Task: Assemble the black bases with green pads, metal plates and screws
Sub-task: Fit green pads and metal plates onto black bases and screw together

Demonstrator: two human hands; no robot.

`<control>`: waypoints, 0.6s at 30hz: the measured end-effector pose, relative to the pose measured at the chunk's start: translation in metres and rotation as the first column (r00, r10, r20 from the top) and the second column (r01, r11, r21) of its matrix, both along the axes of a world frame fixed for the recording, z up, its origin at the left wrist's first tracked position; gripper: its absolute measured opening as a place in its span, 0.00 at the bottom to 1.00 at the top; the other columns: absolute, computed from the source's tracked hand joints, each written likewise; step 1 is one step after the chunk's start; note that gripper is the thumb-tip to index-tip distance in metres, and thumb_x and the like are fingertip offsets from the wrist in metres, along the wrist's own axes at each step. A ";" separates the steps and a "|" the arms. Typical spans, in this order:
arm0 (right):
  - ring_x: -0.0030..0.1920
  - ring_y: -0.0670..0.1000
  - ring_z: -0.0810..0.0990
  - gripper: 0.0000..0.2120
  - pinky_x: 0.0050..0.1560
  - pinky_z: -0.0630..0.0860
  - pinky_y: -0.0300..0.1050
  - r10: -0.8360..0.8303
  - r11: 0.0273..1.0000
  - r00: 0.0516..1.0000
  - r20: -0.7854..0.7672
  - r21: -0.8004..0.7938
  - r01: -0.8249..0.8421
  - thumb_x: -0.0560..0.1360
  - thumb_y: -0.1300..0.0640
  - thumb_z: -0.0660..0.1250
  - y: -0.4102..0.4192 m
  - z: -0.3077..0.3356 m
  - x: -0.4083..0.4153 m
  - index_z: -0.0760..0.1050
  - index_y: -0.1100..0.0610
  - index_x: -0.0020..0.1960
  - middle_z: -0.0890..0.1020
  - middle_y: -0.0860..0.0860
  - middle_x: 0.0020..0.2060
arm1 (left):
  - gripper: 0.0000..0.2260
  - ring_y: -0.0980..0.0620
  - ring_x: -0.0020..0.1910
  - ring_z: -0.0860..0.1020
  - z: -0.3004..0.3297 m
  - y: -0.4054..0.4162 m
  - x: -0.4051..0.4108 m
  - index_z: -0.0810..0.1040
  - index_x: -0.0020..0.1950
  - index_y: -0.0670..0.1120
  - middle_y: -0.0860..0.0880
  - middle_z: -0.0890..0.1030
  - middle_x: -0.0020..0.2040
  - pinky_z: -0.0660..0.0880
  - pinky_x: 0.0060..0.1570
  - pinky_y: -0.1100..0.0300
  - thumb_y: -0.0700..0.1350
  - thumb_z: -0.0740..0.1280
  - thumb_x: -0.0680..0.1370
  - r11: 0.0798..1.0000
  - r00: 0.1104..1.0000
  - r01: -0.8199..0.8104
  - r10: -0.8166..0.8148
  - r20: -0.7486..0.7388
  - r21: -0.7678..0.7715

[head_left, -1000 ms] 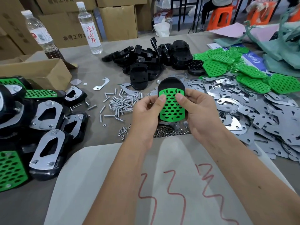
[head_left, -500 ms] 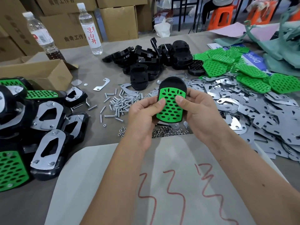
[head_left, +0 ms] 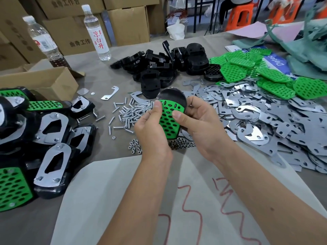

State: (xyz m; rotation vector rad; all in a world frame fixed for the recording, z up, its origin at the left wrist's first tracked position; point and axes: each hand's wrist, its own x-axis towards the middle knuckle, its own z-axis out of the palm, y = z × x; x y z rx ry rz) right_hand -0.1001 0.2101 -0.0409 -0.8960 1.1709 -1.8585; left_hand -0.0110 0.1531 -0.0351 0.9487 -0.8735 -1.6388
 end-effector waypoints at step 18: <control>0.55 0.60 0.84 0.23 0.58 0.82 0.61 0.237 0.971 0.971 0.015 -0.015 -0.237 0.76 0.68 0.72 0.008 0.003 -0.007 0.72 0.66 0.70 0.84 0.61 0.54 | 0.25 0.44 0.37 0.69 0.007 -0.011 0.014 0.67 0.39 0.28 0.42 0.71 0.38 0.68 0.37 0.50 0.48 0.75 0.72 0.962 0.996 0.065 -0.046 0.075 -0.266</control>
